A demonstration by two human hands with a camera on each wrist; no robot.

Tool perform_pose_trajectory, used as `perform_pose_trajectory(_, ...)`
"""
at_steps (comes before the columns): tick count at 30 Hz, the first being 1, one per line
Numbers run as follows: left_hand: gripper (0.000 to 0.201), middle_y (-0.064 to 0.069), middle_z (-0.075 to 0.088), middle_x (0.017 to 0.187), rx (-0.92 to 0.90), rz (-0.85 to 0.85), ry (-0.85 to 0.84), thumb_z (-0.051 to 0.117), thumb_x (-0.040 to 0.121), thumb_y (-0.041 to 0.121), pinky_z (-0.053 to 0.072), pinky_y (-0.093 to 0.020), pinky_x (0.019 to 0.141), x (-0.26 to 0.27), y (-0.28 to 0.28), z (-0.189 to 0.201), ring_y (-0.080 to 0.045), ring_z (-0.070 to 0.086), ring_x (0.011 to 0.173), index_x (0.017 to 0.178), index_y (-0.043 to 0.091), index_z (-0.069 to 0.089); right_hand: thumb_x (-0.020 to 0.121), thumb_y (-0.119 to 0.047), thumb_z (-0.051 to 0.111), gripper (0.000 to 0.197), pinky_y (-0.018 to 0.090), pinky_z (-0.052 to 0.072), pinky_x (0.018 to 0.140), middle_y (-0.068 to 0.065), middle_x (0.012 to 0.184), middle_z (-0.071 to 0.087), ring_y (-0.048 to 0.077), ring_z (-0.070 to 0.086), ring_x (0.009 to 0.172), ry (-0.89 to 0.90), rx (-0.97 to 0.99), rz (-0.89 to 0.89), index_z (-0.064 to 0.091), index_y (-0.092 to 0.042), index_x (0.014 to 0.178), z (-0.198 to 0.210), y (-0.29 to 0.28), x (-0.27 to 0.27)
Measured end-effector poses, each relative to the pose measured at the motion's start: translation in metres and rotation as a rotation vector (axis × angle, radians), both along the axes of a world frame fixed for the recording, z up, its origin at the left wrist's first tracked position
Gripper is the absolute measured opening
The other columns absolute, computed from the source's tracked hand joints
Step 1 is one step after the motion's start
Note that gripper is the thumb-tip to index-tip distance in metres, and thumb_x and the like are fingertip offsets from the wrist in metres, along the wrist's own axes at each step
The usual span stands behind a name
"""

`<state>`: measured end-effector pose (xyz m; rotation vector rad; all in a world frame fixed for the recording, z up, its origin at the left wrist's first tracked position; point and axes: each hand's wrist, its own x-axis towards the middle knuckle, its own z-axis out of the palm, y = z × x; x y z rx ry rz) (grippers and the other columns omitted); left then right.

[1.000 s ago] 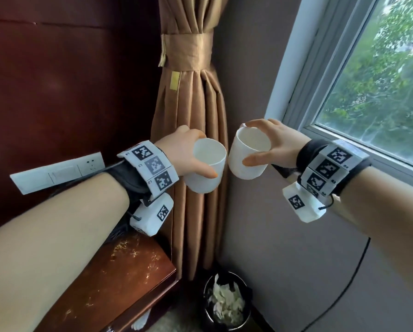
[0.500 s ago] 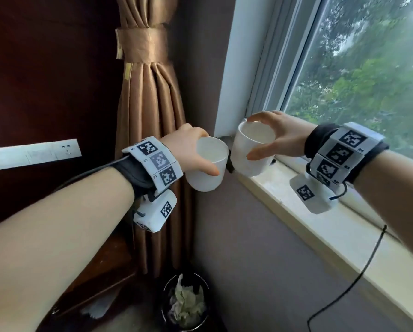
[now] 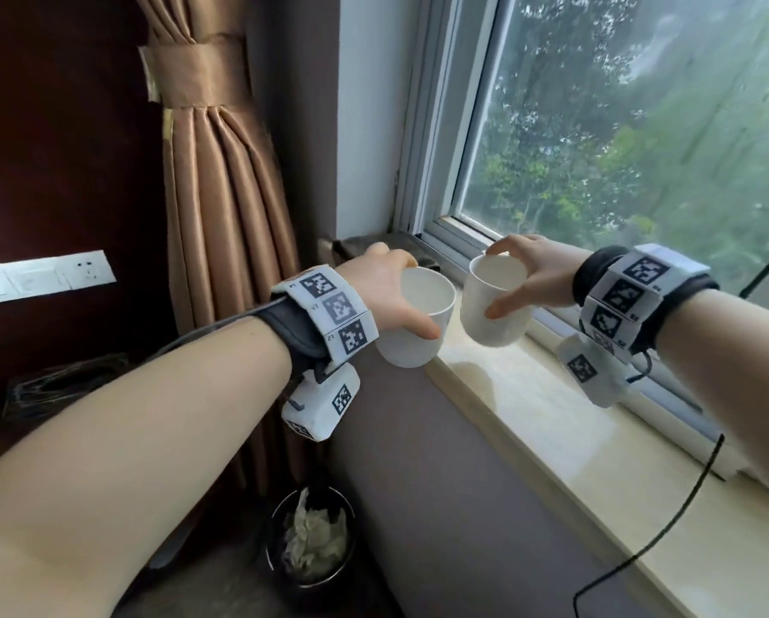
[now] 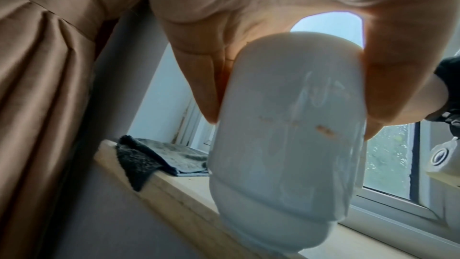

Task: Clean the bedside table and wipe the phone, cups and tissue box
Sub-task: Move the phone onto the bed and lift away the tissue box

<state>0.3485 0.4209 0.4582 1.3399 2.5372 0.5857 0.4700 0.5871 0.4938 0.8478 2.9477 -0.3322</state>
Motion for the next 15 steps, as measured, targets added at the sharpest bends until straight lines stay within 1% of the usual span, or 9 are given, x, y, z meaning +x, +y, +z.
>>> perform_pose_trajectory(4, 0.095, 0.004, 0.037, 0.111, -0.017, -0.068, -0.002, 0.076, 0.053, 0.058, 0.045, -0.039, 0.095, 0.020, 0.022, -0.005, -0.018, 0.052, 0.103, 0.134, 0.024, 0.039, 0.067, -0.037, 0.079, 0.081, 0.040, 0.039, 0.101, 0.005, 0.137, 0.040, 0.025, 0.045, 0.119, -0.015, -0.021, -0.048, 0.036, -0.026, 0.135, -0.006, 0.018, 0.017)
perform_pose_trajectory(8, 0.098, 0.003, 0.039, 0.111, -0.026, -0.105, 0.001, 0.073, 0.048, 0.060, 0.046, -0.040, 0.093, 0.033, 0.038, -0.010, -0.018, 0.053, 0.100, 0.133, 0.025, 0.040, 0.066, -0.037, 0.080, 0.084, 0.037, 0.039, 0.100, 0.005, 0.136, 0.040, 0.025, 0.045, 0.119, -0.017, -0.030, -0.071, 0.035, -0.025, 0.136, -0.013, 0.028, 0.025)
perform_pose_trajectory(10, 0.095, 0.001, 0.040, 0.115, -0.032, -0.102, 0.001, 0.075, 0.052, 0.058, 0.046, -0.040, 0.093, 0.033, 0.044, -0.012, -0.019, 0.053, 0.103, 0.134, 0.025, 0.039, 0.067, -0.036, 0.079, 0.084, 0.036, 0.038, 0.100, 0.005, 0.137, 0.039, 0.025, 0.044, 0.120, -0.010, -0.036, -0.078, 0.034, -0.025, 0.137, -0.015, 0.032, 0.024)
perform_pose_trajectory(13, 0.096, 0.003, 0.038, 0.113, -0.031, -0.066, 0.008, 0.074, 0.052, 0.059, 0.045, -0.041, 0.094, 0.025, 0.048, -0.012, -0.020, 0.052, 0.104, 0.134, 0.025, 0.037, 0.069, -0.034, 0.079, 0.084, 0.036, 0.037, 0.099, 0.005, 0.138, 0.038, 0.025, 0.044, 0.121, 0.015, -0.044, -0.073, 0.032, -0.025, 0.138, -0.016, 0.036, 0.017)
perform_pose_trajectory(15, 0.096, 0.003, 0.036, 0.114, -0.034, -0.027, 0.009, 0.075, 0.055, 0.058, 0.045, -0.039, 0.094, 0.016, 0.049, -0.011, -0.020, 0.052, 0.104, 0.136, 0.024, 0.035, 0.069, -0.034, 0.079, 0.085, 0.037, 0.037, 0.100, 0.004, 0.139, 0.037, 0.025, 0.044, 0.121, 0.030, -0.054, -0.059, 0.031, -0.026, 0.138, -0.016, 0.038, 0.006)
